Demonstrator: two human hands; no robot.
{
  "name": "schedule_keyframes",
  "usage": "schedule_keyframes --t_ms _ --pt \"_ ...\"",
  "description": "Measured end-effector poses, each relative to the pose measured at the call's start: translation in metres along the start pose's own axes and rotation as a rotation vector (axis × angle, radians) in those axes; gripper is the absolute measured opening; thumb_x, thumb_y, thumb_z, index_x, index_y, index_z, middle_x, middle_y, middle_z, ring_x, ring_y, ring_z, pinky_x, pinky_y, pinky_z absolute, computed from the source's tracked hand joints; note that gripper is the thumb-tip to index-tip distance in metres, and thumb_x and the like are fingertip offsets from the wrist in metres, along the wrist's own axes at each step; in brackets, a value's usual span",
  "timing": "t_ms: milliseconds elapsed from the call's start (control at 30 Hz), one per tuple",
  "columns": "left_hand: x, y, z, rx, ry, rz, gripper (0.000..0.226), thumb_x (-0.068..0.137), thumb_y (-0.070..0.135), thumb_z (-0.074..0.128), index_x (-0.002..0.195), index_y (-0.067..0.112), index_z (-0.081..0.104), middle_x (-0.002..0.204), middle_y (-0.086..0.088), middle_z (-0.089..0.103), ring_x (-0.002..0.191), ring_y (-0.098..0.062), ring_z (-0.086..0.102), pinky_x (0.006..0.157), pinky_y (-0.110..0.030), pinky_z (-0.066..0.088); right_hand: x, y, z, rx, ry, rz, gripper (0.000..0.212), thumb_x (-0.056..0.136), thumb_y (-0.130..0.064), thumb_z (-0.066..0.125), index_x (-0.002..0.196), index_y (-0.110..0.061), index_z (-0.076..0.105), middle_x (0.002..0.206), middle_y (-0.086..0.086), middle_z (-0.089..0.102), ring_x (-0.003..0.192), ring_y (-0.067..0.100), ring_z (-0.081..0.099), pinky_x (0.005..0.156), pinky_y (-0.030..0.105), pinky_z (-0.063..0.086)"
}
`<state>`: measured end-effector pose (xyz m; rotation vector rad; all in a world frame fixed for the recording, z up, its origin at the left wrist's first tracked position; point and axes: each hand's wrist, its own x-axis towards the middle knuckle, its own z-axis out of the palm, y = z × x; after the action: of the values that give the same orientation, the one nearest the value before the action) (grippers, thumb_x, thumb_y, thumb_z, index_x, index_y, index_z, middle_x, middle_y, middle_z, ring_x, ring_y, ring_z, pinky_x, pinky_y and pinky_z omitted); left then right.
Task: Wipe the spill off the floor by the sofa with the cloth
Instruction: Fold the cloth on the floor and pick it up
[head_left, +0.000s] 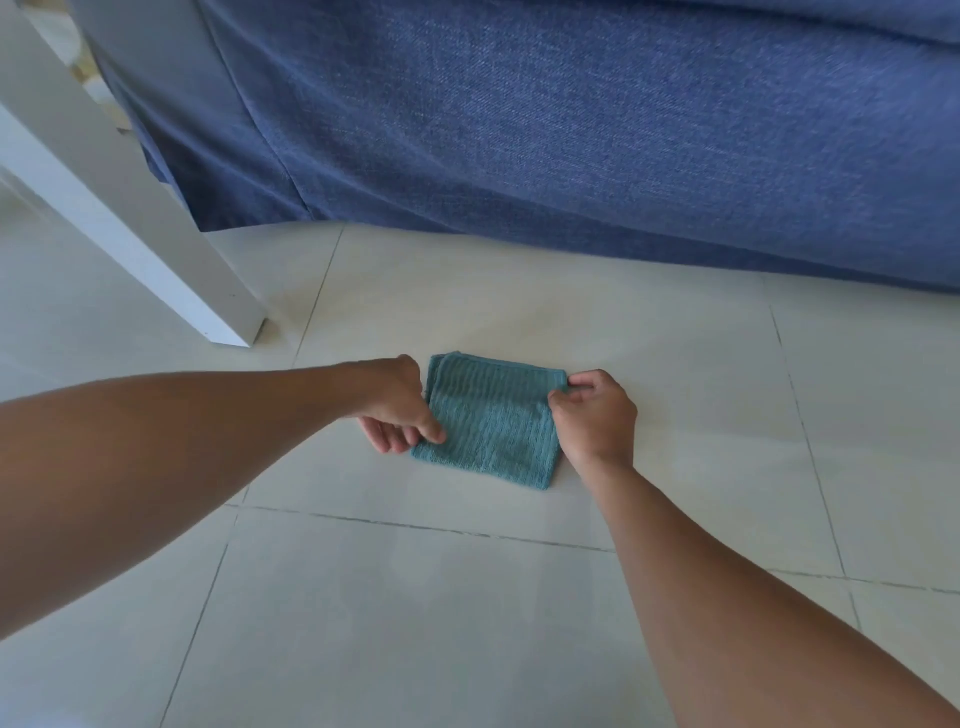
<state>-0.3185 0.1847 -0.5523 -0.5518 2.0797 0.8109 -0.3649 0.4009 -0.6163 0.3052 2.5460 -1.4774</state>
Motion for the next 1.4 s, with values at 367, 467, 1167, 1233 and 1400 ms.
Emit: schedule_keyframes --t_ms 367,467,1167,1233,1400 --pt "-0.009 -0.010 0.016 0.082 -0.045 -0.102 0.036 0.087 0.010 0.076 0.116 -0.006 0.061 0.093 -0.014 0.077 0.080 -0.023 0.074 0.080 -0.034 0.062 0.000 0.003 0.003 -0.082 -0.026 -0.087 0.011 0.091 -0.003 0.067 0.102 -0.006 0.068 0.074 -0.004 0.062 0.062 0.004 0.057 0.058 0.013 0.043" --pt "-0.012 -0.007 0.015 0.216 -0.073 -0.108 0.019 0.089 0.017 0.074 0.097 0.000 0.069 0.091 -0.010 0.077 0.078 -0.021 0.073 0.081 -0.035 0.062 -0.001 0.001 0.004 -0.102 -0.026 -0.119 0.008 0.092 -0.005 0.067 0.099 -0.008 0.069 0.073 -0.002 0.063 0.060 0.007 0.057 0.057 0.017 0.043" --pt "0.025 0.021 -0.010 0.710 0.388 0.326 0.036 0.095 0.017 0.060 0.130 0.012 0.051 0.121 -0.010 0.047 0.097 -0.029 0.060 0.080 -0.038 0.052 0.015 -0.027 -0.001 -0.382 -0.252 -0.111 0.012 0.091 -0.007 0.057 0.100 -0.012 0.063 0.090 0.004 0.066 0.067 0.021 0.064 0.059 0.027 0.050" --pt "0.027 0.023 -0.012 0.684 0.388 0.324 0.035 0.094 0.014 0.061 0.127 0.013 0.054 0.120 -0.009 0.047 0.092 -0.027 0.058 0.075 -0.035 0.051 0.017 -0.027 -0.005 -0.421 -0.303 -0.134 0.010 0.091 -0.007 0.058 0.090 -0.008 0.068 0.080 0.005 0.063 0.062 0.021 0.058 0.053 0.024 0.042" --pt "0.035 0.021 -0.016 0.645 0.347 0.314 0.021 0.094 0.018 0.060 0.115 0.021 0.058 0.120 -0.003 0.047 0.097 -0.020 0.047 0.080 -0.035 0.046 0.020 -0.027 -0.017 -0.333 -0.332 -0.152 0.011 0.086 -0.009 0.064 0.088 -0.015 0.072 0.076 -0.002 0.063 0.065 0.015 0.055 0.050 0.014 0.039"
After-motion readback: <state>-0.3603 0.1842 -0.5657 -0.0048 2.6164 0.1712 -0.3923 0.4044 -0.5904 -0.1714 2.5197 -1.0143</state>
